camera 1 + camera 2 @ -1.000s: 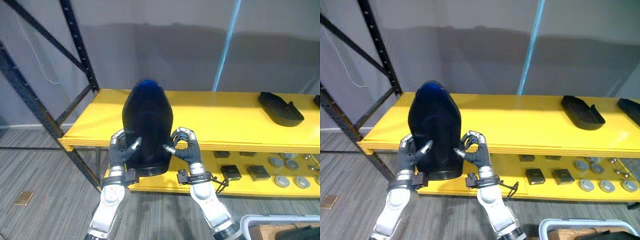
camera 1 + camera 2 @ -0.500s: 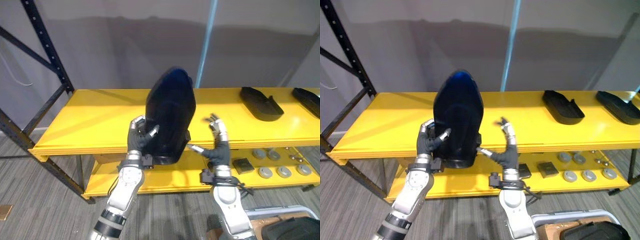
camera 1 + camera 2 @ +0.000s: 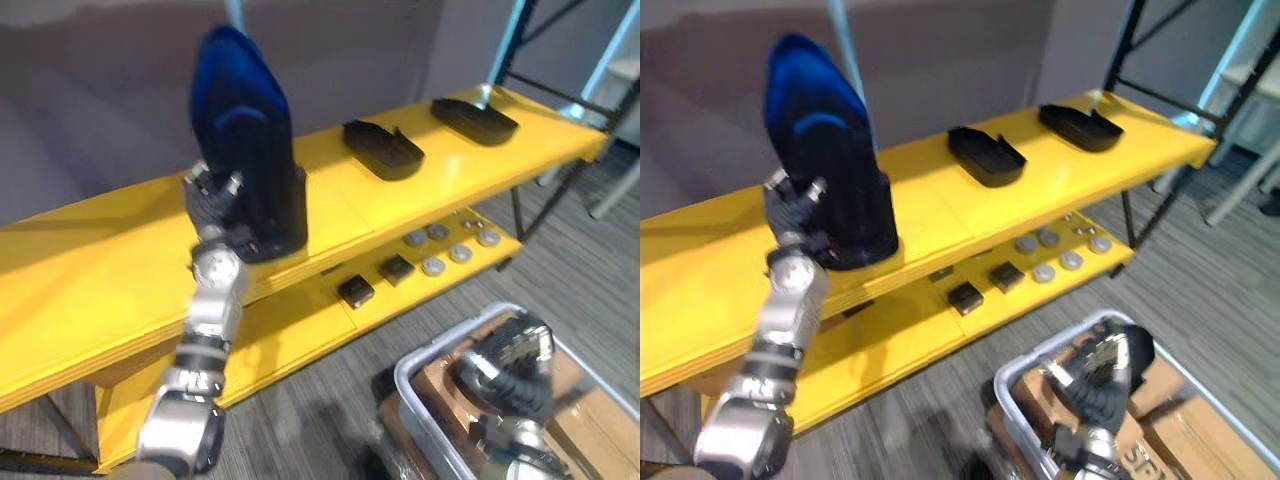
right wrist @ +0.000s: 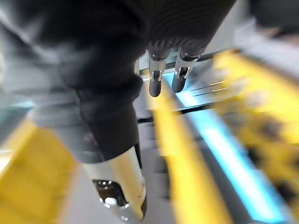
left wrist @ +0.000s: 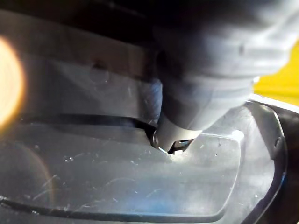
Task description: Walk over and take plastic housings, then place them on the shelf
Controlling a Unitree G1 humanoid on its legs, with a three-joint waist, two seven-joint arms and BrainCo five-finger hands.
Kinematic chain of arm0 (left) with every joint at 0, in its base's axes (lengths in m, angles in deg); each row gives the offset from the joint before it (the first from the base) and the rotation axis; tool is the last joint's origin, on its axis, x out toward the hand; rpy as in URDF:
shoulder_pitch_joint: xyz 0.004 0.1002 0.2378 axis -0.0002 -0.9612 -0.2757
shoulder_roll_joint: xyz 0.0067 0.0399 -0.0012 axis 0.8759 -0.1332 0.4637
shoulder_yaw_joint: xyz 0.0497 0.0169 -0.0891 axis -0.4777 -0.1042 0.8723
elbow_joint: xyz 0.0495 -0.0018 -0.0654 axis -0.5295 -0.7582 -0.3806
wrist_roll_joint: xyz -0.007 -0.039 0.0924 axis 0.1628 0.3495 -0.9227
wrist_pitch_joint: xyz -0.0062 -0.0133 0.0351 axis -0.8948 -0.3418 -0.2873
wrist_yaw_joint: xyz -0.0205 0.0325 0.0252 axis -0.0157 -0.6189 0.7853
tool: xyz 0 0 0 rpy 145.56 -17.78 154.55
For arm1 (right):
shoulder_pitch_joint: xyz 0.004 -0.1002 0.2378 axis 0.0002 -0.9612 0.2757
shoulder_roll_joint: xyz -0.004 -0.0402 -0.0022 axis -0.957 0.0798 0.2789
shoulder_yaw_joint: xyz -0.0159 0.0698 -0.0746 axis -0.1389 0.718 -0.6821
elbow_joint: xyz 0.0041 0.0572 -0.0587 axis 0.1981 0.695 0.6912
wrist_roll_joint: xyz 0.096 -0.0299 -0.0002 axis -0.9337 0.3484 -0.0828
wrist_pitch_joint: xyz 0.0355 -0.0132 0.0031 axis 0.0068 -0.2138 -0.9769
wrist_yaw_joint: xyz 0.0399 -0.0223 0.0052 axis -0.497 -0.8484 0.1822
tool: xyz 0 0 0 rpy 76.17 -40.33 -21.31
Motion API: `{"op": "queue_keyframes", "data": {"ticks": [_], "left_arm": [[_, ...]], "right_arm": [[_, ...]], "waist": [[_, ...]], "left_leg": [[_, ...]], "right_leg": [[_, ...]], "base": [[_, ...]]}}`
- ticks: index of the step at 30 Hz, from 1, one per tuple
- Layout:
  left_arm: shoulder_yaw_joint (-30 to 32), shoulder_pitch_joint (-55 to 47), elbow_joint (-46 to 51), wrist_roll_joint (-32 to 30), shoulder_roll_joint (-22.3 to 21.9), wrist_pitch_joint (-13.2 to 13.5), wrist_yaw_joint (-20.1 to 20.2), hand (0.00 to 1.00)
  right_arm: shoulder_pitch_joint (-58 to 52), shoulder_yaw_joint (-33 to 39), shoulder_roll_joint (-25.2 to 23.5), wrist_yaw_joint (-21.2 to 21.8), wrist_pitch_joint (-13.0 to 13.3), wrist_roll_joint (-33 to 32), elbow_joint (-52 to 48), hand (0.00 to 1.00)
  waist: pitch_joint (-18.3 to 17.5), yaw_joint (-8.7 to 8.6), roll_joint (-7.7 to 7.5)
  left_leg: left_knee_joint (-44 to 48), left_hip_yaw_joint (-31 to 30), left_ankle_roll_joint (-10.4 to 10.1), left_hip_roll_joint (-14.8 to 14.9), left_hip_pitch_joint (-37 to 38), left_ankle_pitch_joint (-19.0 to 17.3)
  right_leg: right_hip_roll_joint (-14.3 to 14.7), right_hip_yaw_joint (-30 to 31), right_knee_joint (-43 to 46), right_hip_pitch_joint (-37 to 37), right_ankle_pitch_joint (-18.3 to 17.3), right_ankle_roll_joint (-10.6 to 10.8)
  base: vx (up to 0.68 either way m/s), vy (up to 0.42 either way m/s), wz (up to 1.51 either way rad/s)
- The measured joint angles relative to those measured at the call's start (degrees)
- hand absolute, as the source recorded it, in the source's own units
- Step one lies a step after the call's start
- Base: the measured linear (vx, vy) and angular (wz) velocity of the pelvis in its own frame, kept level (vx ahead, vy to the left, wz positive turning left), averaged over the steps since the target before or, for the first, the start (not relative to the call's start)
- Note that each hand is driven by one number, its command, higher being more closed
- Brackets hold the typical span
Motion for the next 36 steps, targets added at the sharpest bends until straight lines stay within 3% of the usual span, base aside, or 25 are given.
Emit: {"op": "queue_keyframes", "data": {"ticks": [5, 8, 13, 19, 25, 26, 36], "left_arm": [[-1.69, 12.78, -12.13, 3.39, 9.99, -0.05, 1.87, 1.00], [-2.65, 16.69, -18.40, 3.63, 12.55, -1.28, 3.33, 1.00], [-3.52, 19.82, -21.93, 5.71, 13.67, -2.96, 6.36, 1.00], [-3.90, 20.44, -24.84, 8.95, 14.08, -4.44, 7.72, 1.00], [-6.31, 20.44, -26.88, 8.98, 14.28, -6.55, 8.61, 1.00], [-6.33, 20.44, -27.06, 8.94, 14.65, -6.73, 8.62, 0.00], [-7.99, 22.68, -27.92, 8.70, 16.36, -7.87, 8.25, 0.00]], "right_arm": [[-4.79, -7.70, 2.29, 6.12, -1.60, 2.39, 2.92, 0.00], [-4.88, -9.98, 2.64, 8.54, -1.90, 2.38, 2.88, 0.00], [-5.02, -13.99, 3.93, 12.63, -1.92, 2.32, 2.69, 0.00], [-5.12, -15.69, 4.18, 12.97, -2.47, 2.59, 2.75, 0.00], [-5.13, -16.42, 4.79, 12.95, -3.09, 4.23, 3.34, 0.00], [-5.12, -17.09, 5.05, 12.95, -3.08, 4.42, 3.80, 0.00], [-5.11, -18.30, 5.28, 12.87, -3.18, 4.71, 4.96, 0.00]], "waist": [[6.05, -1.11, -0.13], [8.90, -0.89, -0.14], [10.81, 1.29, -0.43], [11.41, 3.60, -0.44], [11.47, 4.48, -0.43], [11.47, 4.70, -0.43], [12.22, 5.74, -0.41]], "left_leg": [[2.48, 1.84, -0.93, 1.07, -2.49, -0.98], [4.79, 2.59, -1.31, 2.05, -4.82, -1.27], [9.60, 7.01, -1.33, 4.41, -7.81, -2.91], [14.11, 6.77, -0.89, 4.76, -9.87, -5.55], [15.12, 7.62, -0.46, 5.06, -10.44, -5.83], [15.16, 7.79, -0.66, 4.99, -10.54, -5.69], [15.19, 8.09, -0.55, 4.77, -11.41, -5.54]], "right_leg": [[0.86, 1.46, 1.44, -3.11, 0.44, -0.17], [1.35, 1.48, 2.43, -5.01, 0.52, -0.28], [1.69, 1.11, 4.09, -7.33, 0.36, -0.50], [1.16, 0.70, 6.46, -8.30, -0.91, -0.42], [0.45, -0.68, 8.10, -8.64, -2.05, -0.23], [0.33, -0.63, 8.09, -8.77, -2.05, -0.22], [0.20, -0.40, 8.03, -9.91, -2.06, -0.21]], "base": [[-0.05, -0.009, -0.20], [-0.02, -0.004, -0.06], [0.01, 0.008, -0.02], [0.00, 0.061, 0.02], [-0.02, 0.044, 0.13], [-0.01, 0.037, 0.03], [0.00, 0.022, -0.01]]}}
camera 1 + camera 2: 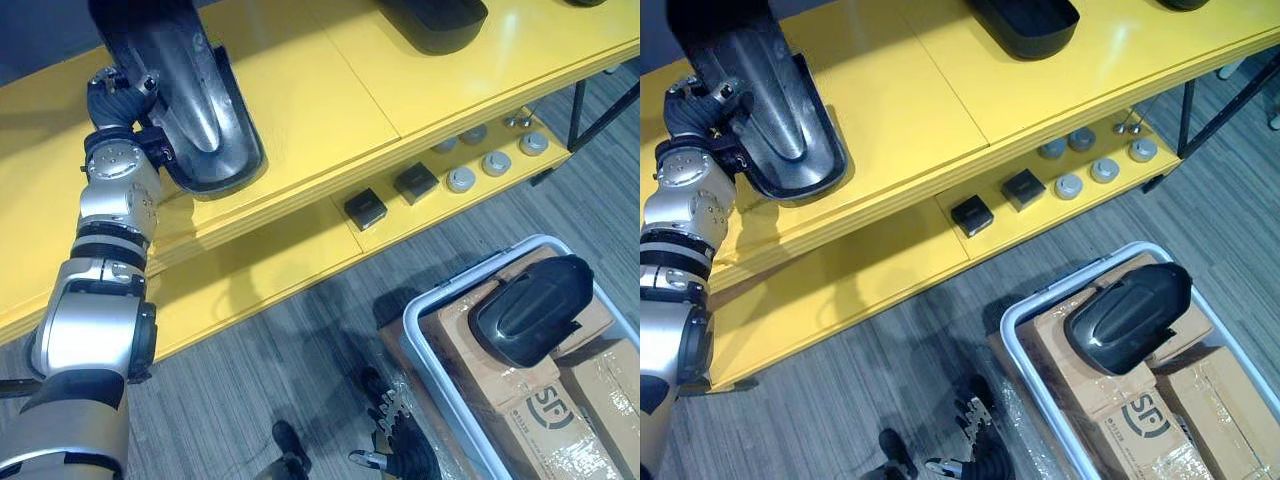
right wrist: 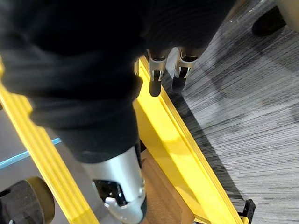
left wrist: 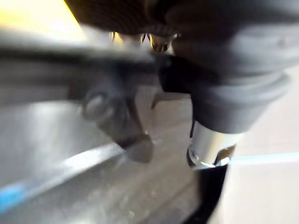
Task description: Walk over and take plastic housings, then place them on the shelf
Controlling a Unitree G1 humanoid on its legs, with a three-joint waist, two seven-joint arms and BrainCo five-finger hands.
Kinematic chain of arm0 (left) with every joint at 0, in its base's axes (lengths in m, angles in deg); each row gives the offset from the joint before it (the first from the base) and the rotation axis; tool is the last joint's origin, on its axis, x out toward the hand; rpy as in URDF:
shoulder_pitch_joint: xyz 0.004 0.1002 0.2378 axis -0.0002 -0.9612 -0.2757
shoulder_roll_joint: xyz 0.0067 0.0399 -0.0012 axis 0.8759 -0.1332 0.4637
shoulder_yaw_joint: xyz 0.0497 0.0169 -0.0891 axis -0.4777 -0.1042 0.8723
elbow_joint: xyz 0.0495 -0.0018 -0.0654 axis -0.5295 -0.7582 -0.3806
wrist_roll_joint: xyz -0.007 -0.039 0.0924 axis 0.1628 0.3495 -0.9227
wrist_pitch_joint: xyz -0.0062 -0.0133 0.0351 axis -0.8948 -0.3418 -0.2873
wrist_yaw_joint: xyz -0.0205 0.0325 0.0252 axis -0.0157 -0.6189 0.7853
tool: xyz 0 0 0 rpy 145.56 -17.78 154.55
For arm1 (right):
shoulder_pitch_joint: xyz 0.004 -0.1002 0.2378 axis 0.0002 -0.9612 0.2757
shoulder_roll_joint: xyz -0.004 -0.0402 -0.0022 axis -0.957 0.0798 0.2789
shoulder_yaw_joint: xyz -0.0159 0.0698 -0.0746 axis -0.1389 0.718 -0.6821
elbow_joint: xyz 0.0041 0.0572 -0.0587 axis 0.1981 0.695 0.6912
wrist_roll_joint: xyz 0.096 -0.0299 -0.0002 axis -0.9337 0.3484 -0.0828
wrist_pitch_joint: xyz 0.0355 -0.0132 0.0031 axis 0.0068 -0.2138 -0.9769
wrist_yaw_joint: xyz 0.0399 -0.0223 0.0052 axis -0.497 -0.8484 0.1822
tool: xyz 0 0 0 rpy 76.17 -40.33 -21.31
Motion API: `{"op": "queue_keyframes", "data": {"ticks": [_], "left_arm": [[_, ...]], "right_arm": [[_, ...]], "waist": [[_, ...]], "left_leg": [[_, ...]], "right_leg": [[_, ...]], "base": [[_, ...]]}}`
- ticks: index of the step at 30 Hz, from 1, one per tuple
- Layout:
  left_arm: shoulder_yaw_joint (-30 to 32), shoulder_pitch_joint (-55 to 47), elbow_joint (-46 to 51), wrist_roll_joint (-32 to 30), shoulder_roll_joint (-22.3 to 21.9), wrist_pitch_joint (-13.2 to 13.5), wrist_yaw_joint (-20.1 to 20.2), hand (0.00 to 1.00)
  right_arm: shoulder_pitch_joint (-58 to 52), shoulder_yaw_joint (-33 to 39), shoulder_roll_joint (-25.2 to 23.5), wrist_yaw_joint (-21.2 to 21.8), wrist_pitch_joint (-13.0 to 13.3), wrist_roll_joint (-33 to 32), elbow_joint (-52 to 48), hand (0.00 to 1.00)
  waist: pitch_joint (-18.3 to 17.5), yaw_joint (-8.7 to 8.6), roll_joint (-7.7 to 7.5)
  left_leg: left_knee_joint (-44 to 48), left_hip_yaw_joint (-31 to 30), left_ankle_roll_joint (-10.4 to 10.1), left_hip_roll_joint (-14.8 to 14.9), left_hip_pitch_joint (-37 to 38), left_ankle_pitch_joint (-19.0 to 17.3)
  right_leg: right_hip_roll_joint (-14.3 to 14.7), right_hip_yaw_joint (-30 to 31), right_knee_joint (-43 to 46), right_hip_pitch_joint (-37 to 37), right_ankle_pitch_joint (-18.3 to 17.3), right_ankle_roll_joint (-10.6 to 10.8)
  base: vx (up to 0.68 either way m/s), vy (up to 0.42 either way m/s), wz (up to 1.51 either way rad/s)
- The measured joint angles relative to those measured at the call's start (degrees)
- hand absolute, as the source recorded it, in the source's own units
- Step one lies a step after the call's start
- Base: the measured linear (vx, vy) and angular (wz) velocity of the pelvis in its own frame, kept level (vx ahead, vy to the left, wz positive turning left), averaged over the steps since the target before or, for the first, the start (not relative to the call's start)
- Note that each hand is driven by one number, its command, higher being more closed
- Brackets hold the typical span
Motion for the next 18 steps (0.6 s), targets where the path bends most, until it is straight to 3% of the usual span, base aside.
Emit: {"op": "queue_keyframes", "data": {"ticks": [18], "left_arm": [[0.00, 0.00, -0.12, 1.11, 0.23, -0.04, -0.98, 0.00]], "right_arm": [[0.73, -2.08, 0.80, -0.32, -0.11, 0.23, 2.44, 0.00]], "waist": [[0.57, 0.11, -0.02]], "left_leg": [[-1.72, -0.05, 0.32, -0.62, 0.35, 1.05]], "right_leg": [[-0.09, -0.10, 0.07, -0.32, -0.04, -0.03]], "base": [[0.00, 0.000, 0.00]]}}
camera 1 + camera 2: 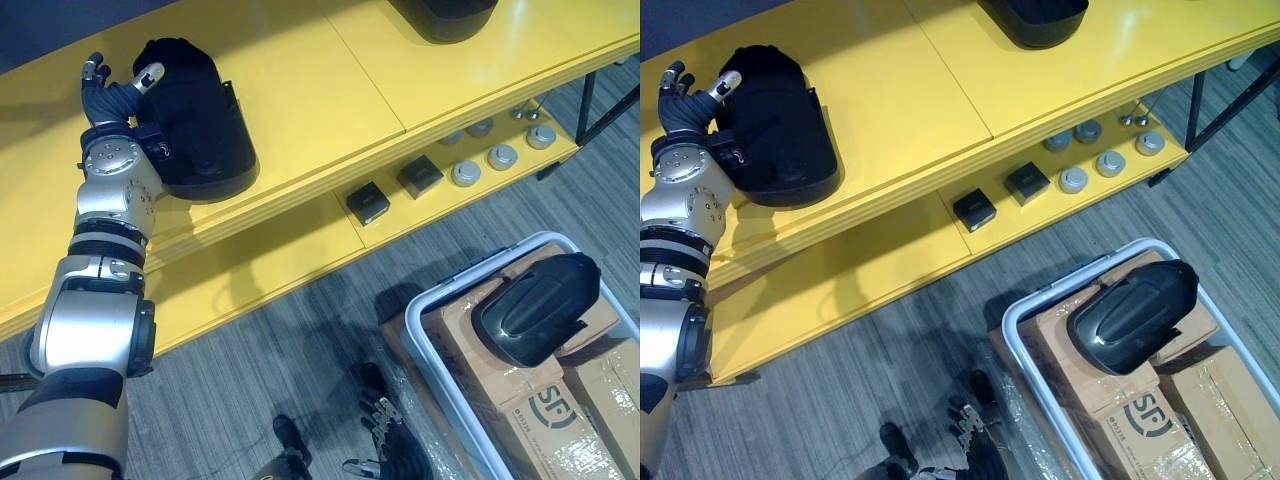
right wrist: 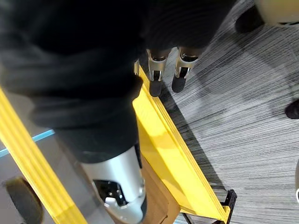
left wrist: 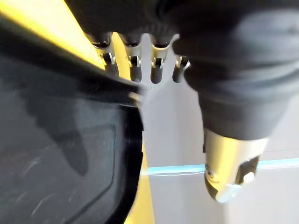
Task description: Walk over and take plastic housings, then place them on the shelf
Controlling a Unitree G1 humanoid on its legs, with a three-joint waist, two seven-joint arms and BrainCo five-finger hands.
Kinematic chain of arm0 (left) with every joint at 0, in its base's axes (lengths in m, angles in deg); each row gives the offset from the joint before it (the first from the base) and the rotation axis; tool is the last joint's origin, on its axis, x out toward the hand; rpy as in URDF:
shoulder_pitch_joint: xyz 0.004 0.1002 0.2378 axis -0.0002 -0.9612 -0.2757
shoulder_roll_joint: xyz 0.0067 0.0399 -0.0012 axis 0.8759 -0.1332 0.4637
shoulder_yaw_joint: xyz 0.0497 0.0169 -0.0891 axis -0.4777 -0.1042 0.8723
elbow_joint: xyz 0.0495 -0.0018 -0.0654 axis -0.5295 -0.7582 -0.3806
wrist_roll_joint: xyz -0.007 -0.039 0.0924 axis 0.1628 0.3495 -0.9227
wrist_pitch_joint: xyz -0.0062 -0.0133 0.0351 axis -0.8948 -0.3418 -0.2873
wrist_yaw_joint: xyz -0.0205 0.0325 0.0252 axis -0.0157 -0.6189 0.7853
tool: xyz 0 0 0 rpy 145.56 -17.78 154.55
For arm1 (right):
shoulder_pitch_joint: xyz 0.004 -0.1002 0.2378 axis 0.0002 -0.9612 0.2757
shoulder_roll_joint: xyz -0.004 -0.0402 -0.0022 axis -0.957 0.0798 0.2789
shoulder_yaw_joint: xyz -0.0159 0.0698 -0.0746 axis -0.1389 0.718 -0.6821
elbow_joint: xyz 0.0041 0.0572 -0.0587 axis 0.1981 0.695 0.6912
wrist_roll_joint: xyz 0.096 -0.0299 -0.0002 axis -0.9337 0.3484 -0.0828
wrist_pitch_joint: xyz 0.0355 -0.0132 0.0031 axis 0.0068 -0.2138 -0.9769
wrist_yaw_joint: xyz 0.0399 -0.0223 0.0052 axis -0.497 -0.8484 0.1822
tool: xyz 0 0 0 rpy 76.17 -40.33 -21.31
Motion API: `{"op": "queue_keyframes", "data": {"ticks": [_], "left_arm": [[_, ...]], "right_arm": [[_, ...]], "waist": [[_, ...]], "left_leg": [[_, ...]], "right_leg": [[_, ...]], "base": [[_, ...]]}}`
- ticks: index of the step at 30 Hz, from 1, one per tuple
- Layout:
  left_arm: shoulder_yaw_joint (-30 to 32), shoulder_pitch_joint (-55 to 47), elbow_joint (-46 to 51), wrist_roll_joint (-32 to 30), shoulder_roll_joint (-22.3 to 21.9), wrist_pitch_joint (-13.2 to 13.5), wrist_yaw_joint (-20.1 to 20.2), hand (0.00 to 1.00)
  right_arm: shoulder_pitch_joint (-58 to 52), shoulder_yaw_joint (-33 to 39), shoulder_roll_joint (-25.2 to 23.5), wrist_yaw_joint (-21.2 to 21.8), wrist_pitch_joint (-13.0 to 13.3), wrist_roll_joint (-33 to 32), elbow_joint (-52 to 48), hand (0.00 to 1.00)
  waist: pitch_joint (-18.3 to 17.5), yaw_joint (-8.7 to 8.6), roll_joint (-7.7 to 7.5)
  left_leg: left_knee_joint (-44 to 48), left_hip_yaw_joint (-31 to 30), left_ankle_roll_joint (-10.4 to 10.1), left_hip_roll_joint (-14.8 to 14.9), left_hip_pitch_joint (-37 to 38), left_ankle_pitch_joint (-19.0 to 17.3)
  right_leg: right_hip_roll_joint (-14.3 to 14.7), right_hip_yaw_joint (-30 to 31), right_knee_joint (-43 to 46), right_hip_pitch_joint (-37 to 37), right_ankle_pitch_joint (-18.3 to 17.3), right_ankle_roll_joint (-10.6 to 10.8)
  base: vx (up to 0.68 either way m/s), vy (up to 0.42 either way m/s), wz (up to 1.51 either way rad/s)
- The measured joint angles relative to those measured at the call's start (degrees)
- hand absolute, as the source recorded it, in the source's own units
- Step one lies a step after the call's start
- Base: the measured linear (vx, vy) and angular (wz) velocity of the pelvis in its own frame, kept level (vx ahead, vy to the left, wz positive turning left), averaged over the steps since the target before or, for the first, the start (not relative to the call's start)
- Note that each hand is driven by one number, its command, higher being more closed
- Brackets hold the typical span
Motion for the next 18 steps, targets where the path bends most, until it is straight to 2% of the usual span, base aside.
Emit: {"op": "queue_keyframes", "data": {"ticks": [5, 6, 9, 11, 12, 13, 15, 16, 17, 18], "left_arm": [[-1.21, 1.26, 1.72, 0.93, 0.00, -0.01, -0.80, 0.00], [-1.17, 1.17, 4.91, 0.92, 0.00, 0.37, -1.92, 1.00], [0.68, -3.59, 20.67, -1.20, -0.02, 3.85, -6.08, 1.00], [4.56, -12.94, 35.64, -7.35, -1.84, 8.17, -9.55, 1.00], [5.70, -15.89, 39.11, -8.96, -3.29, 9.13, -10.34, 1.00], [7.16, -22.24, 45.43, -12.01, -6.67, 10.73, -12.03, 1.00], [8.86, -33.56, 53.66, -15.77, -12.49, 12.18, -13.43, 1.00], [9.18, -42.60, 59.22, -17.65, -17.60, 12.96, -13.75, 1.00], [8.94, -45.59, 61.12, -18.24, -19.57, 12.99, -13.65, 1.00], [8.37, -51.02, 64.01, -19.26, -23.35, 13.01, -13.24, 1.00]], "right_arm": [[2.46, 0.03, -0.19, -0.59, -0.63, 1.31, 3.02, 0.00], [3.46, 0.26, -0.23, -0.78, -0.80, 1.50, 4.26, 0.00], [5.27, 2.08, -0.40, -0.99, -0.90, 1.68, 6.18, 0.00], [6.27, 4.11, -0.40, -1.23, -0.89, 2.51, 7.10, 0.00], [6.31, 4.74, -0.32, -1.24, -0.88, 2.54, 7.32, 0.00], [6.41, 6.02, -0.41, -1.33, -0.82, 3.02, 8.31, 0.00], [6.05, 7.70, -0.94, -1.46, -0.67, 3.83, 8.44, 0.00], [6.05, 8.92, -1.87, -1.53, -0.16, 4.65, 8.43, 0.00], [6.10, 9.36, -2.37, -1.60, 0.05, 5.02, 8.43, 0.00], [6.10, 10.23, -3.32, -1.67, 0.46, 5.33, 8.34, 0.00]], "waist": [[0.01, -0.28, -0.02], [0.01, -0.92, -0.03], [-0.12, -1.37, -0.14], [-0.90, -1.38, -0.07], [-1.76, -1.40, 0.04], [-3.68, -1.27, 0.05], [-5.97, -0.81, 0.10], [-7.95, 0.08, 0.17], [-8.63, 0.21, 0.23], [-9.31, 0.13, 0.27]], "left_leg": [[-2.85, -0.97, 0.38, -1.13, 1.84, 1.69], [-3.71, -1.90, 0.61, -1.51, 2.62, 2.24], [-5.20, -3.42, 0.79, -2.21, 4.60, 2.81], [-6.22, -4.34, 0.85, -2.73, 6.38, 2.86], [-6.48, -4.69, 0.84, -2.81, 6.40, 2.87], [-7.28, -5.57, 0.83, -3.08, 6.90, 3.08], [-9.18, -6.19, 0.88, -3.50, 9.07, 3.59], [-10.33, -6.26, 0.86, -3.65, 10.15, 3.72], [-10.64, -6.61, 0.87, -3.72, 10.28, 3.78], [-11.27, -7.71, 0.85, -3.83, 10.84, 4.06]], "right_leg": [[-0.57, -0.77, -0.01, 1.17, -0.08, 0.03], [-0.97, -1.78, -0.05, 2.22, -0.40, 0.09], [-1.61, -3.35, -0.25, 4.60, -1.09, 0.27], [-2.14, -4.15, -1.52, 7.06, -1.21, 0.40], [-2.26, -4.65, -2.04, 7.46, -1.20, 0.41], [-2.35, -5.58, -3.13, 8.56, -1.15, 0.42], [-2.41, -6.57, -4.60, 11.01, -1.17, 0.43], [-2.44, -6.81, -5.69, 12.18, -1.17, 0.43], [-2.53, -7.22, -6.15, 12.61, -1.17, 0.43], [-2.70, -8.46, -6.93, 13.98, -1.17, 0.43]], "base": [[-0.02, 0.032, 0.11], [-0.03, 0.039, 0.37], [-0.03, 0.063, 0.31], [0.00, 0.068, 0.19], [0.02, 0.048, 0.29], [0.06, 0.057, 0.33], [0.10, 0.056, 0.23], [0.11, 0.049, 0.10], [0.12, 0.047, 0.26], [0.07, 0.019, 0.31]]}}
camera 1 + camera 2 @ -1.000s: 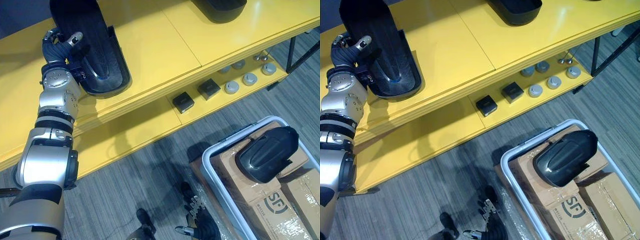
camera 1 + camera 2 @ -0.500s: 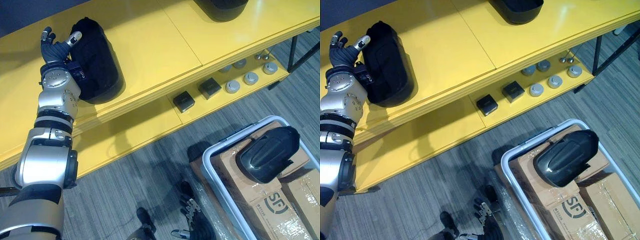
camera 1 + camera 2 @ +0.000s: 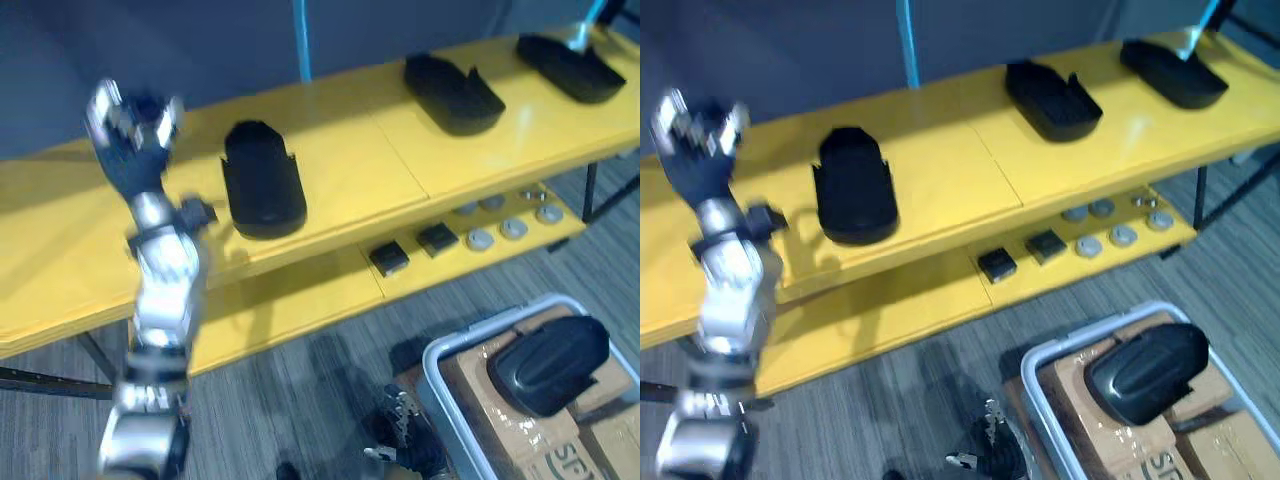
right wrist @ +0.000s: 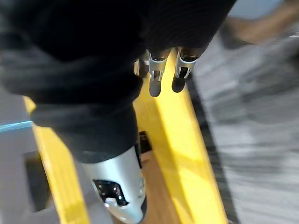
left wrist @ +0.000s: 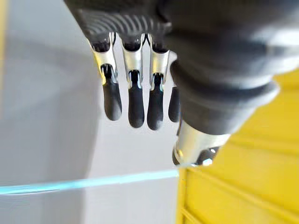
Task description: Walk over and take plastic housings, then place them on the shelf
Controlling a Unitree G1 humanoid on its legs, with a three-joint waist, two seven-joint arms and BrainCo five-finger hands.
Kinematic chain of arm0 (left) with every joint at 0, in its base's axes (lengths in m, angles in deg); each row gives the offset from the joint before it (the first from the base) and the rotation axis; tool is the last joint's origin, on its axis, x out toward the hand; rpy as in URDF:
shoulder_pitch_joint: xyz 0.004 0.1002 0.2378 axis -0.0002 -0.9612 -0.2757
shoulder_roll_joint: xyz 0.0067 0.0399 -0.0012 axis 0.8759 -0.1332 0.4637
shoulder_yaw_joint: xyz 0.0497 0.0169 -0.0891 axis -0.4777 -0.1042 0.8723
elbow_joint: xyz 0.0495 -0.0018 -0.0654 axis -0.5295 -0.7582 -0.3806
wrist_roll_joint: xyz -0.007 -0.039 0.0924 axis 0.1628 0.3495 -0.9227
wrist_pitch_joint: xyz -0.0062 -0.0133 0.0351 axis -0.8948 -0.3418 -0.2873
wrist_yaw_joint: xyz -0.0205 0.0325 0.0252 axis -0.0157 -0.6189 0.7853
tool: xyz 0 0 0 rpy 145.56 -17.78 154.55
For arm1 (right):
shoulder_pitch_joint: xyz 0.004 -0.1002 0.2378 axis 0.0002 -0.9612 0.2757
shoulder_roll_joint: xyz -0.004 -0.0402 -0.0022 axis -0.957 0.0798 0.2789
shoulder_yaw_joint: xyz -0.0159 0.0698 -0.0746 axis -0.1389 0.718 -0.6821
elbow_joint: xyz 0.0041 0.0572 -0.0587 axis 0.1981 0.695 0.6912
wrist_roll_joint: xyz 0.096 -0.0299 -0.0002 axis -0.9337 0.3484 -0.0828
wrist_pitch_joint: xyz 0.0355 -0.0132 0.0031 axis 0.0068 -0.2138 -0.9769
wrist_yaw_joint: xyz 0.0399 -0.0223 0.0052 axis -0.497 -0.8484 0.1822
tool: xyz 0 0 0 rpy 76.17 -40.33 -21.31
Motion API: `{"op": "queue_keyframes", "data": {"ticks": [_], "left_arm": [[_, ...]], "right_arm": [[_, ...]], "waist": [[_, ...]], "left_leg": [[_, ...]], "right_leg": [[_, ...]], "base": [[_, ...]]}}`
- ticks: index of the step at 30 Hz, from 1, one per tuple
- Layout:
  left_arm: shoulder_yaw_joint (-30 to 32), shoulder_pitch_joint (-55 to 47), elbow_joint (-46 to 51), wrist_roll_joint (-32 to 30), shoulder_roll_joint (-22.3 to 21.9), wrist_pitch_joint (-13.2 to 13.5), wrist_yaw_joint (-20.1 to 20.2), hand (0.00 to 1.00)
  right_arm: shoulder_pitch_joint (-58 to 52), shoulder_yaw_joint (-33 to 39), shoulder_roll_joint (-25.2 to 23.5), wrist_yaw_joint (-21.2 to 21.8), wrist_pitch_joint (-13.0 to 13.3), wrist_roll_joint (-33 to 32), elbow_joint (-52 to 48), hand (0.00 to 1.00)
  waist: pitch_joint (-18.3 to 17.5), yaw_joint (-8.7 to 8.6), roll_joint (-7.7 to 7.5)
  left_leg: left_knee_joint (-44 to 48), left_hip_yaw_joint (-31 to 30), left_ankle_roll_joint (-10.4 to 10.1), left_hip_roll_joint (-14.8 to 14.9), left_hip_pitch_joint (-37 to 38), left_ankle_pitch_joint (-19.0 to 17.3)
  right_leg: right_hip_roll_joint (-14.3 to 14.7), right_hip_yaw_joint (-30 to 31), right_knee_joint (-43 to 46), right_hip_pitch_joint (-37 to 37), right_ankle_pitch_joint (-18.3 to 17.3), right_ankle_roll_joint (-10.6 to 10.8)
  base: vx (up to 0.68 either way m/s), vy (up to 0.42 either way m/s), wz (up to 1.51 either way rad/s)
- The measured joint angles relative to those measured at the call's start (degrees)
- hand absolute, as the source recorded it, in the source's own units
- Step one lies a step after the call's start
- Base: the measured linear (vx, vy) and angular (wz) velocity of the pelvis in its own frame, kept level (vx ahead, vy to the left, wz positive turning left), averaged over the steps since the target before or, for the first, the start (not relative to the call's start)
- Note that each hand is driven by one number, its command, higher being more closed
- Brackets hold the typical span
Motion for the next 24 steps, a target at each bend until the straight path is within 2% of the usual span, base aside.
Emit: {"op": "queue_keyframes", "data": {"ticks": [5, 10, 14, 19, 21, 24], "left_arm": [[-4.97, -15.86, 5.22, -2.97, -7.06, -0.12, 4.14, 1.00], [-6.35, -19.37, 2.85, -4.26, -9.13, -0.48, 8.24, 1.00], [-6.00, -17.32, -3.41, -4.26, -8.49, -1.30, 8.63, 1.00], [-6.06, -8.32, -12.03, -4.19, -7.00, -2.59, 8.31, 1.00], [-5.90, -2.59, -15.35, -4.13, -4.05, -2.62, 7.48, 1.00], [-5.81, 1.57, -17.51, -3.08, -1.74, -2.63, 6.76, 1.00]], "right_arm": [[-0.59, 0.34, -1.48, -0.24, 0.51, 1.98, -0.11, 0.00], [-1.88, 1.76, -1.03, -0.20, 0.53, 2.20, -0.07, 0.00], [-1.80, 2.26, -0.50, -0.30, 0.53, 2.16, -0.07, 0.00], [-1.13, 2.10, -0.14, -1.04, 0.54, 2.13, -0.06, 0.00], [0.01, 1.98, 0.05, -1.48, 0.55, 2.12, -0.02, 0.00], [2.05, 1.84, 0.11, -2.49, 0.60, 2.12, 0.00, 0.00]], "waist": [[-2.81, 0.26, 0.75], [-3.42, 0.27, 1.60], [-3.21, -0.06, 1.53], [0.37, -0.35, 1.25], [2.44, -0.39, 0.44], [4.64, -1.35, -0.66]], "left_leg": [[-1.35, -1.13, -0.06, -0.15, 1.31, 0.37], [-1.17, -0.99, -0.14, -0.04, 0.42, 0.53], [-0.30, -0.43, -0.16, 0.23, -2.91, 0.97], [1.06, 0.88, -0.51, 0.58, -4.21, 0.76], [3.64, 2.03, -0.82, 1.17, -6.21, -0.12], [6.56, 3.40, -1.04, 2.19, -7.47, -1.69]], "right_leg": [[-0.11, -1.24, -1.40, 2.07, -0.02, -0.01], [-0.05, -1.08, -1.41, 1.07, 0.27, 0.03], [0.21, -0.38, -1.48, -2.32, 1.62, -0.13], [0.47, 1.23, -1.21, -4.03, 2.37, -0.22], [0.79, 2.60, -1.20, -5.65, 3.11, -0.34], [1.46, 4.18, -1.21, -6.58, 3.66, -0.48]], "base": [[0.04, 0.012, 0.15], [-0.03, -0.004, -0.01], [-0.04, -0.007, -0.09], [-0.03, 0.004, -0.16], [-0.03, 0.008, -0.25], [-0.02, 0.012, -0.28]]}}
